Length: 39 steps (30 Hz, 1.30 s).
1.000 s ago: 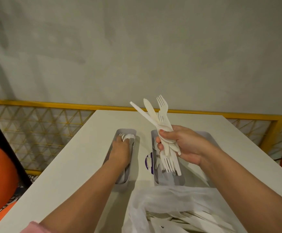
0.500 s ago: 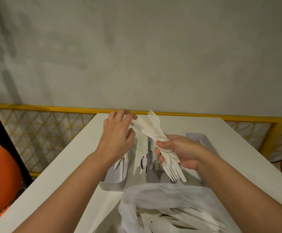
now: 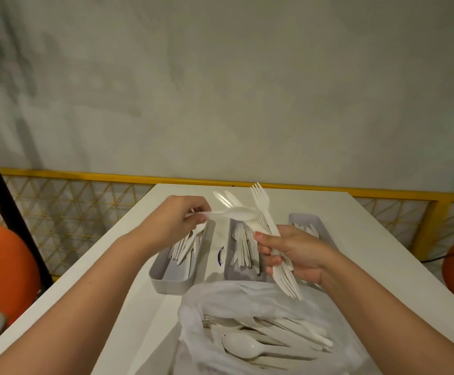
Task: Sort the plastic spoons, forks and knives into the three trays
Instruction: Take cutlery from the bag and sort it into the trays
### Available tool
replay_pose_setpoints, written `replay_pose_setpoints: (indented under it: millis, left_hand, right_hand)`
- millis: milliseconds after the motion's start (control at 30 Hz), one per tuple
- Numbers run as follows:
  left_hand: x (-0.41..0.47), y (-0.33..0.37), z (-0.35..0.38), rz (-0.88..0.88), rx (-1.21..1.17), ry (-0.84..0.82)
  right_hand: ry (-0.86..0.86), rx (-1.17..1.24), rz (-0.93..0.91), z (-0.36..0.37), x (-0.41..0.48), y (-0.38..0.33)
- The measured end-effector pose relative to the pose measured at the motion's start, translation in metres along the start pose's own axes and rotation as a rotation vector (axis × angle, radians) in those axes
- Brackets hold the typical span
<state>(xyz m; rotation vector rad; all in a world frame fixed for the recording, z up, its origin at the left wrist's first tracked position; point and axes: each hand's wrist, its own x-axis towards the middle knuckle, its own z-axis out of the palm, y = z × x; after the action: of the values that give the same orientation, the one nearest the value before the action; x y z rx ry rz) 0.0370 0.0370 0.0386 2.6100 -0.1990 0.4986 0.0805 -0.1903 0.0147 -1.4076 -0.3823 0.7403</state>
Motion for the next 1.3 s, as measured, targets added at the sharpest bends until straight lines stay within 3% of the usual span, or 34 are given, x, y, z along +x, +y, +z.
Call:
replay_pose_setpoints:
  millis: [100,233,500,633,733,833,1000,1133,1300]
  left_hand:
    - [0.001,-0.024,0.000,-0.154,-0.072,0.099]
    - [0.006,-0.051,0.024,-0.360,0.031,0.186]
    - [0.029,-0.072,0.092,-0.637,0.222,-0.146]
    - [0.033,-0.076,0.105,-0.663,0.268,-0.250]
    - [0.028,-0.065,0.098,-0.631,0.289,-0.236]
    - [0.025,-0.038,0.078,-0.545,0.264,-0.097]
    - [0.015,0.013,0.039,-0.138,0.086,0.281]
    - [0.007,0.044,0.028,0.155,0.234,0.126]
    - [0.001,0.055,0.036,0.261,0.394,-0.005]
  right_hand:
    - [0.006,0.029,0.001,-0.002,-0.002,0.001]
    - [0.008,0.048,0.007,-0.004,-0.004,0.001]
    - [0.031,0.061,0.021,-0.006,0.005,0.002]
    - [0.053,0.063,0.036,-0.010,0.006,0.002]
    - [0.060,0.068,0.053,-0.010,0.006,0.004]
    - [0.057,0.077,0.078,-0.008,0.006,0.005]
    - [0.048,0.058,0.098,-0.004,0.002,0.004]
    - [0.005,0.041,0.093,-0.002,-0.004,0.003]
    - [-0.026,0.033,0.084,0.000,-0.015,0.003]
